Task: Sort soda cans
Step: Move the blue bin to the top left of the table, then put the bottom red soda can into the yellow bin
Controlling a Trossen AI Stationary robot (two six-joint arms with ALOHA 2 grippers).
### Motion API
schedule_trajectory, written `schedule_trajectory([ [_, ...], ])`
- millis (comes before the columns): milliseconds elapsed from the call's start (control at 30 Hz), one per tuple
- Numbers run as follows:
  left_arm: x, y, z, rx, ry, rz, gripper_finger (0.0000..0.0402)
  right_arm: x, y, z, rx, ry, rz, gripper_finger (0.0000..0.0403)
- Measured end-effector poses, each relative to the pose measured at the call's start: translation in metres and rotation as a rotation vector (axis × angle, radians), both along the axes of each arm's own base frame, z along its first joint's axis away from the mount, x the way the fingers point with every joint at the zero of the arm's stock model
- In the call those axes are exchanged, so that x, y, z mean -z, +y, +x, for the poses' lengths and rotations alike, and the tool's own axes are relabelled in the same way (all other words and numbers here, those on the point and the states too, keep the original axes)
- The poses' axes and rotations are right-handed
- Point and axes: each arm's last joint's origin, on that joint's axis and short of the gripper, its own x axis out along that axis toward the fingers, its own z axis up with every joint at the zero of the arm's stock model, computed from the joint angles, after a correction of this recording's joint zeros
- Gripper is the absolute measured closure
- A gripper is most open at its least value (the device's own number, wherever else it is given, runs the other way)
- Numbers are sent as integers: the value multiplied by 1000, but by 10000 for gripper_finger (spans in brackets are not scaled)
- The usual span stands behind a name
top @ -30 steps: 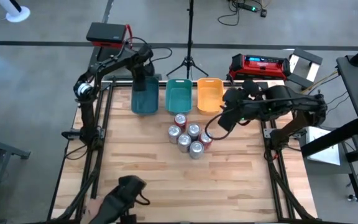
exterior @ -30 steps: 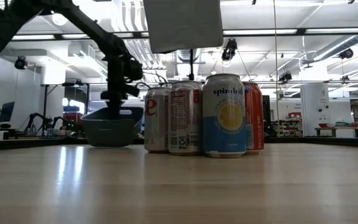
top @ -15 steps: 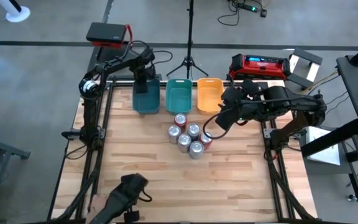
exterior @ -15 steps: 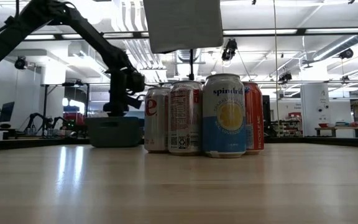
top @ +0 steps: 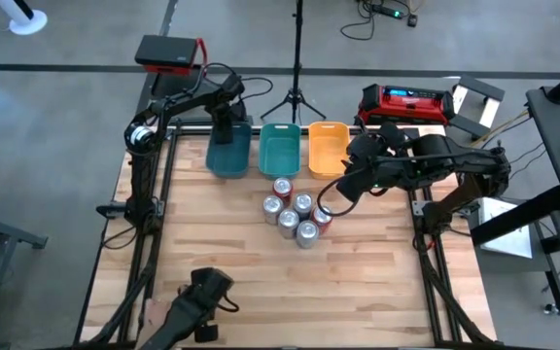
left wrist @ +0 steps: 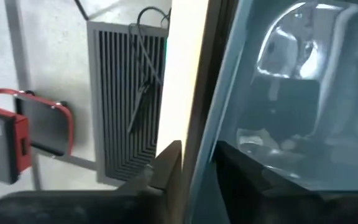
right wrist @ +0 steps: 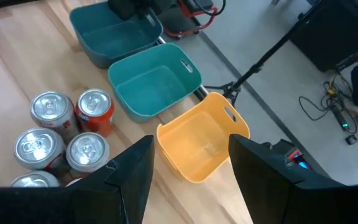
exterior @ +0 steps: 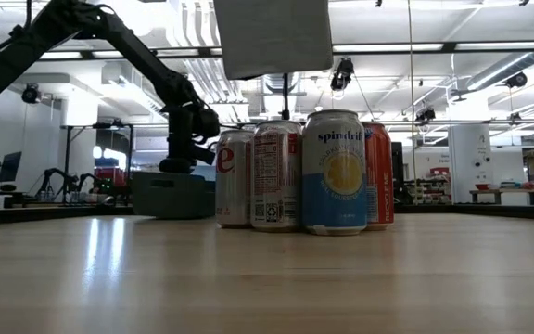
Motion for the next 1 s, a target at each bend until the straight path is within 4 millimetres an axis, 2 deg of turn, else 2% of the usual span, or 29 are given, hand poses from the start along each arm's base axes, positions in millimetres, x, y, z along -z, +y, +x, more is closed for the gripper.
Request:
schedule_trajectory([
  [167, 0, 1, -1, 8, 16, 10, 280, 0, 0, 0, 0, 3, 0, 200],
  [367, -1, 1, -1, -16, 13, 17, 258, 0, 0, 0, -7, 10, -7, 200],
  [1000, -3, -4, -6, -106, 57, -2, 252, 0, -1, -1, 2, 9, -28, 200],
])
